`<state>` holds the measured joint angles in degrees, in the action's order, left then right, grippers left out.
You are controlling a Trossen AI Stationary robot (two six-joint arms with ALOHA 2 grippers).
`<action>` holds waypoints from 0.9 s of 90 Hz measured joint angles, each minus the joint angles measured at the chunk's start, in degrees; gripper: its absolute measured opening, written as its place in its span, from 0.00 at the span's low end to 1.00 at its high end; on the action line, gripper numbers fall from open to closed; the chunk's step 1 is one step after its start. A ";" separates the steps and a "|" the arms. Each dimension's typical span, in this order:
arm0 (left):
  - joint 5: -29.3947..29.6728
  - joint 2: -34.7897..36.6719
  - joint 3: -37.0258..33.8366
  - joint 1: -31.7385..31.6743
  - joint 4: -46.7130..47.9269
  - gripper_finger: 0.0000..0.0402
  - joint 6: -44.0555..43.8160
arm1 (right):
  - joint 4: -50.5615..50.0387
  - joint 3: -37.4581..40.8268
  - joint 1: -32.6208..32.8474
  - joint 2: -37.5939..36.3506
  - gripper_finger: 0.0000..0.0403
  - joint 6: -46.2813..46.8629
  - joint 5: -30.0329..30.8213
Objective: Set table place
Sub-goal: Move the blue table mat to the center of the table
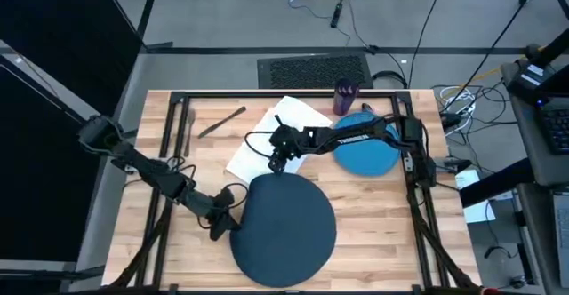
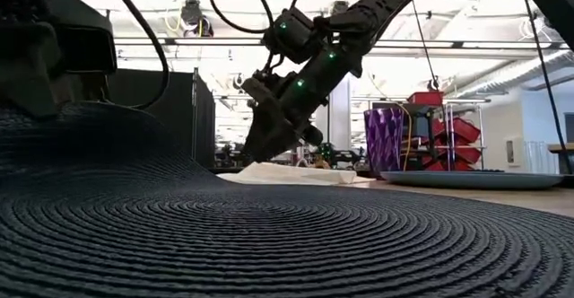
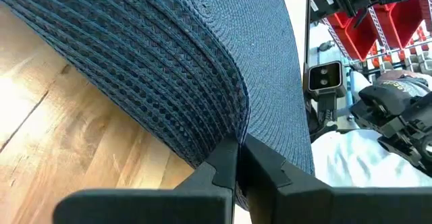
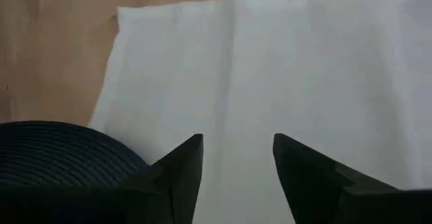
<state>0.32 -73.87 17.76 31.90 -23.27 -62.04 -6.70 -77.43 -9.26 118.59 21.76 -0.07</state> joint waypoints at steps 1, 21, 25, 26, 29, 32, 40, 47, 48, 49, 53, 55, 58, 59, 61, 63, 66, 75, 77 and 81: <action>0.01 0.00 0.00 0.00 0.00 0.00 0.01 | -0.28 0.00 0.00 0.13 0.42 0.04 -0.06; 0.07 0.00 0.00 0.00 0.00 0.00 0.50 | -1.65 -0.07 -0.39 2.91 0.42 0.11 -2.99; 0.07 0.00 0.00 0.00 -0.01 0.00 0.51 | -1.34 -0.11 -0.78 2.99 0.42 0.20 -2.85; 0.07 0.00 0.00 0.00 0.00 0.00 0.50 | -1.36 -0.11 -0.89 2.99 0.42 0.24 -2.72; 0.09 0.00 -0.02 0.00 -0.01 0.00 0.48 | -1.36 -0.11 -1.11 3.01 0.42 0.34 -1.66; 0.11 0.00 -0.02 0.00 -0.04 0.00 0.48 | -1.28 -0.11 -1.32 3.02 0.42 0.53 0.29; 0.13 0.00 -0.02 0.00 -0.03 0.00 0.48 | -1.15 -0.04 -2.16 3.02 0.42 0.67 4.56; 0.13 0.00 -0.02 0.00 -0.02 0.00 0.48 | -1.00 -0.02 -3.25 3.02 0.42 1.65 4.94; 0.13 0.00 -0.02 0.00 -0.02 0.00 0.48 | -1.00 -0.02 -3.39 3.02 0.42 1.87 4.93; 0.13 0.00 -0.02 0.00 -0.02 0.00 0.48 | -1.00 -0.02 -3.56 3.02 0.42 2.08 4.92; 0.14 0.00 -0.02 0.00 -0.04 0.00 0.50 | -0.97 -0.02 -4.17 3.02 0.42 2.58 4.89; 0.13 0.00 -0.02 0.00 -0.04 0.00 0.51 | -0.95 -0.02 -4.50 3.02 0.42 2.74 4.86; 0.13 0.00 -0.02 0.00 -0.04 0.00 0.51 | -0.87 -0.02 -4.97 3.02 0.42 2.95 4.85; 0.13 0.00 -0.02 0.00 -0.04 0.00 0.50 | -0.85 -0.02 -5.12 3.02 0.42 3.01 4.85; 0.13 0.00 -0.02 -0.01 -0.04 0.00 0.50 | -0.75 -0.02 -5.40 3.02 0.42 3.11 4.86; 0.13 0.00 -0.02 -0.02 -0.04 0.00 0.50 | -0.65 -0.02 -5.70 3.02 0.42 3.25 4.87; 0.13 0.00 -0.02 0.00 -0.04 0.00 0.51 | -0.48 -0.02 -6.11 3.02 0.42 3.51 4.87; 0.13 0.00 -0.02 -0.01 -0.06 0.00 0.93 | 0.88 0.02 -7.07 3.02 0.42 3.73 4.88; 0.13 0.00 -0.02 0.00 -0.08 0.00 0.94 | 1.40 0.02 -7.31 3.02 0.42 3.71 4.89; 0.13 0.00 -0.02 0.00 -0.11 0.00 0.94 | 2.76 0.02 -7.44 3.02 0.42 3.58 4.87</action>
<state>0.45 -73.87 17.74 31.90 -23.38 -61.10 -3.94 -77.41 -16.69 121.60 25.34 4.80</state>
